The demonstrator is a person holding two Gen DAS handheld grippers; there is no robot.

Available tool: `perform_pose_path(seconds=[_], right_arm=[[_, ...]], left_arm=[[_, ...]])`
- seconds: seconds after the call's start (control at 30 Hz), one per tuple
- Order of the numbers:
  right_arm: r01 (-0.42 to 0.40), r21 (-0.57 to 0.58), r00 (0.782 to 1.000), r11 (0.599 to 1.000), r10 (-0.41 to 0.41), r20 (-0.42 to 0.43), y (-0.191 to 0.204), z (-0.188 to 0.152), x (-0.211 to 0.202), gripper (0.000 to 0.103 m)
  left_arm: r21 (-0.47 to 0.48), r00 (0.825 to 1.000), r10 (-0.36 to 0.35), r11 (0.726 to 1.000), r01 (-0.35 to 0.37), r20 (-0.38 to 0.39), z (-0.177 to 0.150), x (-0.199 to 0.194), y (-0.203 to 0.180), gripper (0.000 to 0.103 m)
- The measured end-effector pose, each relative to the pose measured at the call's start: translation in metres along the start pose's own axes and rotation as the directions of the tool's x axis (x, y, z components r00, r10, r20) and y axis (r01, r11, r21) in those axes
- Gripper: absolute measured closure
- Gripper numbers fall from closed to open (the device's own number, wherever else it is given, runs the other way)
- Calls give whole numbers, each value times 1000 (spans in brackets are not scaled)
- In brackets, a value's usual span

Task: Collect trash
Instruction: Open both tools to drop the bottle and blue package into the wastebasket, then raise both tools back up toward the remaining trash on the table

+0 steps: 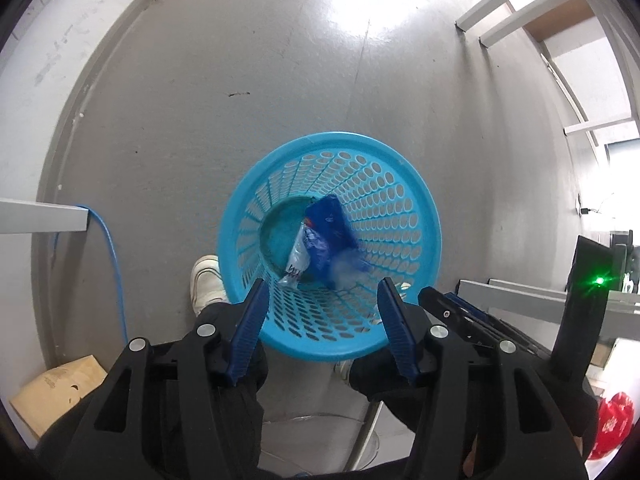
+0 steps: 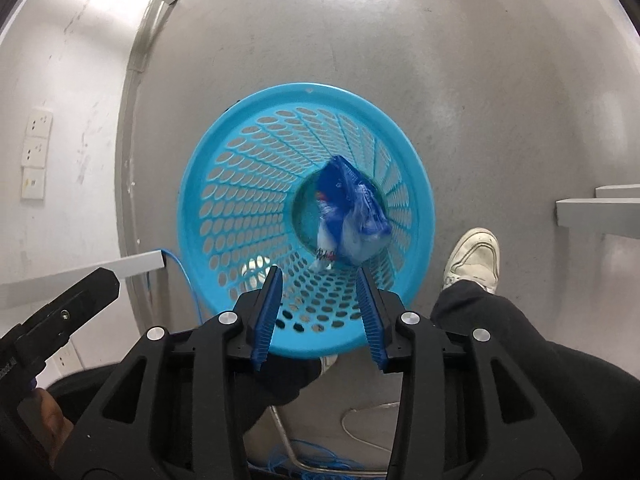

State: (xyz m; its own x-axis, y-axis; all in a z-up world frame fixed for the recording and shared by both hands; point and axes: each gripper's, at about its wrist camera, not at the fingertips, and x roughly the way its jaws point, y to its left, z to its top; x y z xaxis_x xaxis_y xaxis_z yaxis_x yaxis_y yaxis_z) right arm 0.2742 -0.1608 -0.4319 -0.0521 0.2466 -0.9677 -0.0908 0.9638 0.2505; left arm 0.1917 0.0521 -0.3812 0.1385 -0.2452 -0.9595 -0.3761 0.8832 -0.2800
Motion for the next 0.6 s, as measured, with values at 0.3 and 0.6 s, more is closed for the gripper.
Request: perform_pose_path(seconds=[0.3, 0.6], right_arm=[[134, -124, 984, 983, -117, 135, 11, -37, -50, 62], [114, -269, 972, 956, -51, 230, 28, -91, -109, 48]], left_arm=[[40, 998, 0, 999, -2, 61, -26, -26, -3, 47], [66, 990, 49, 996, -58, 135, -71, -62, -11, 44]])
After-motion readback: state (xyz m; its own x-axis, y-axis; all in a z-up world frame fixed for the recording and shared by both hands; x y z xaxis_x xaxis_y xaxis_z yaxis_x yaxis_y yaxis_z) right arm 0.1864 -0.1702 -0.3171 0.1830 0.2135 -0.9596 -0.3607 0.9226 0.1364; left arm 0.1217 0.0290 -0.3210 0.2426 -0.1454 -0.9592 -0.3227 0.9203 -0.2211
